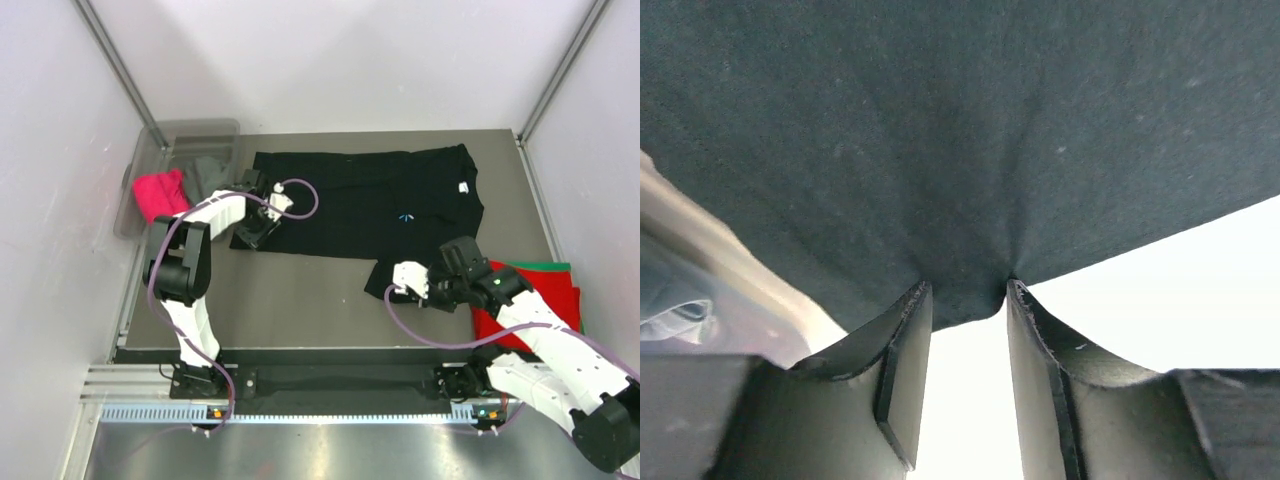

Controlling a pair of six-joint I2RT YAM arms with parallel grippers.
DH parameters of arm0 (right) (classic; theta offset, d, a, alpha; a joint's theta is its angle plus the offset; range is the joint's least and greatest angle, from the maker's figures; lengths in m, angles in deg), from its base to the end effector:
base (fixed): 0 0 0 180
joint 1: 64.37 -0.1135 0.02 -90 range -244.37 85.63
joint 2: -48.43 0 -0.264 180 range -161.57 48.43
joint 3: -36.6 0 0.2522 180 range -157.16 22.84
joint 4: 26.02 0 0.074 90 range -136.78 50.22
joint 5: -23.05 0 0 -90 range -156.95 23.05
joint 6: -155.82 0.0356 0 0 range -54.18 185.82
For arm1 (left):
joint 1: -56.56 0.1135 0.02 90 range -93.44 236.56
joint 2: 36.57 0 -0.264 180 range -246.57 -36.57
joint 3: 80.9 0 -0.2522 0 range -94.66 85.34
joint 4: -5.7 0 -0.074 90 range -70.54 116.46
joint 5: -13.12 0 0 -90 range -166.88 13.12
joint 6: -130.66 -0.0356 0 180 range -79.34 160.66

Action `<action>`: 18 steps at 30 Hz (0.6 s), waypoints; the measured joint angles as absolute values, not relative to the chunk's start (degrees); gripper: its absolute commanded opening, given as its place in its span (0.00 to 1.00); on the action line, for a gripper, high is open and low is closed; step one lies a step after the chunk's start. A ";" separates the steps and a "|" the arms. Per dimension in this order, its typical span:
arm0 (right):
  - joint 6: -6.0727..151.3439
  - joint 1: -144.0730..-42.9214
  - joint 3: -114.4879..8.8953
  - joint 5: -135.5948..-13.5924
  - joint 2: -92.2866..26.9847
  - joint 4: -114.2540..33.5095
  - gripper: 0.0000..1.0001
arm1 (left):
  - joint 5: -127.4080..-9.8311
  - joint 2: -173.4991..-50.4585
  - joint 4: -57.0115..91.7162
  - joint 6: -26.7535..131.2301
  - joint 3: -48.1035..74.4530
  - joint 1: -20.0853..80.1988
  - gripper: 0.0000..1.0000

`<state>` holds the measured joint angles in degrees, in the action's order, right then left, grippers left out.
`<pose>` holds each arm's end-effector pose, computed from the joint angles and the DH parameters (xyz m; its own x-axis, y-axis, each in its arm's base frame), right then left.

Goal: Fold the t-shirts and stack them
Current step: Fold the tshirt

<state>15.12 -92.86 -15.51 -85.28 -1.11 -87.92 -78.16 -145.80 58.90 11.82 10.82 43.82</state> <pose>0.1314 0.0841 0.2330 -0.0193 -0.8463 -0.5324 -0.9611 0.1625 -0.2234 0.3634 -0.0814 0.1672 -0.7184 0.6569 -0.2289 0.6405 0.7530 0.1506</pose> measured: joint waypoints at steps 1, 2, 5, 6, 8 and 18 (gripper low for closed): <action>15.28 -92.86 -15.49 -85.21 -1.02 -87.89 0.00 | -78.55 -145.80 59.01 11.32 10.80 43.78 0.42; 15.47 -92.86 -15.47 -85.15 -0.96 -87.83 0.00 | -79.27 -145.82 59.27 10.55 10.74 43.76 0.43; 15.71 -92.86 -15.44 -85.00 -0.91 -87.81 0.00 | -81.44 -145.85 60.84 8.85 10.43 43.80 0.44; 15.82 -92.86 -15.42 -85.00 -0.91 -87.81 0.00 | -82.14 -145.85 61.54 8.32 10.36 43.89 0.44; 15.98 -92.86 -15.40 -84.95 -0.82 -87.81 0.00 | -83.23 -145.85 62.72 7.34 10.34 44.04 0.45; 16.52 -92.86 -15.38 -84.78 -0.67 -87.39 0.00 | -85.07 -146.44 64.14 5.74 10.34 44.11 0.38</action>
